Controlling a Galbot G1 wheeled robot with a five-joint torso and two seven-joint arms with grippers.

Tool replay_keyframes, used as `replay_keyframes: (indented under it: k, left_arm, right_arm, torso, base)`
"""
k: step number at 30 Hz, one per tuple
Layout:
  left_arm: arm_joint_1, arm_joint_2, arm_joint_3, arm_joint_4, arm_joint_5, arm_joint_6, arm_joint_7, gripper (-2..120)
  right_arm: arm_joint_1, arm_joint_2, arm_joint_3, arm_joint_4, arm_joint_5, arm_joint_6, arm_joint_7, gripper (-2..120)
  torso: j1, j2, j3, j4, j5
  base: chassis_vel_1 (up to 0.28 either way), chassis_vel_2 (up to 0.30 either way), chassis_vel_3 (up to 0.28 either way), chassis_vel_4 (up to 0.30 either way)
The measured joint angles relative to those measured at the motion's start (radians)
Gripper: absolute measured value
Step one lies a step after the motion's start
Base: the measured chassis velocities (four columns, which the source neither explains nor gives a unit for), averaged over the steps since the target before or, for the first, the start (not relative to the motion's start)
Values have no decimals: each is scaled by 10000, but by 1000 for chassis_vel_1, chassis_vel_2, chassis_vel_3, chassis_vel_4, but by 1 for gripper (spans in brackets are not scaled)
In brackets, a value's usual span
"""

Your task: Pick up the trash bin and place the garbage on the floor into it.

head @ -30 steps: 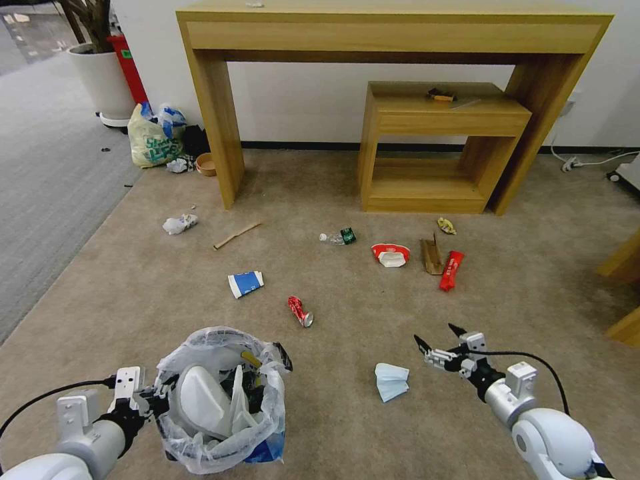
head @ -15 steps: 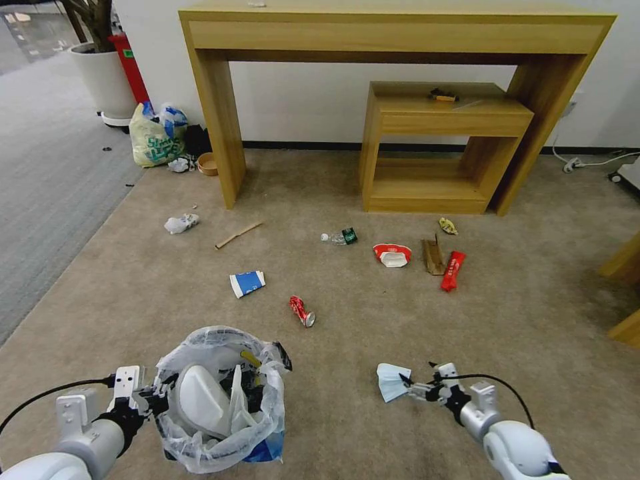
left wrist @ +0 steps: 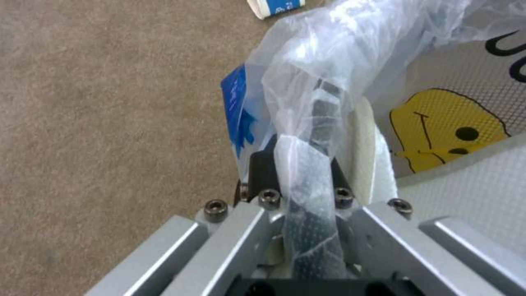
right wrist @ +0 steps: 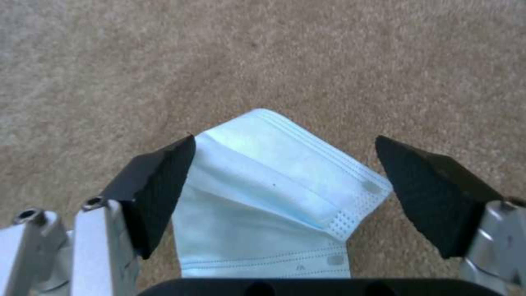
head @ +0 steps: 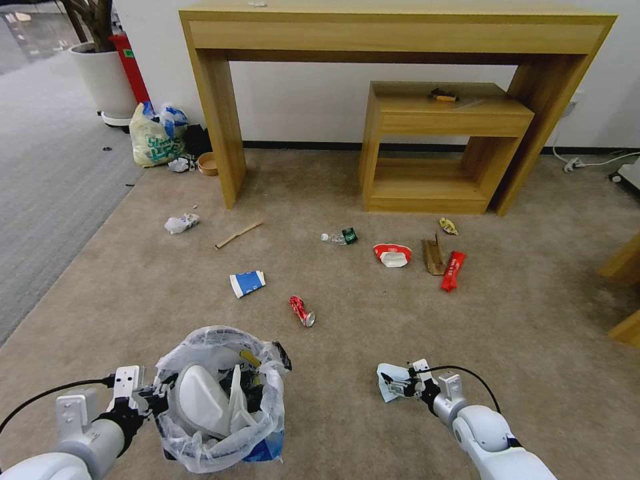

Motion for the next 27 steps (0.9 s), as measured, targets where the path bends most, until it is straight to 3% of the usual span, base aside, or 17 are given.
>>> replay_keyframes:
  k: [5,7,11,22,27]
  left_arm:
    - [-19,26,1,0,-6,0,-9,0]
    - [-29,37,2,0,-12,0,-13,0]
    - [-43,37,15,1,-20,0,-33,0]
    - [-94,93,38,6,-136,0,-134,0]
    - [-96,102,38,13,-137,0,-136,0]
  right_arm:
    - [232,94,-91,-304,-72,-82,16,73]
    - [343,154,-128,-483,-96,-139,18,59]
    - [387,160,-147,-606,-144,-269,-45,50]
    - [437,349,-105,-943,-275,-97,-69,7]
    - [455,392,-61,-1043,-307,-25,-61,0]
  torso:
    - [0,-1,0,0,0]
    - [0,0,0,0,1]
    - [0,0,0,0,1]
    - [0,0,0,0,0]
    - [0,-1,0,0,0]
  base:
    - [0,0,0,0]
    - [0,0,0,0]
    - [0,0,0,0]
    - [0,0,0,0]
    - [0,0,0,0]
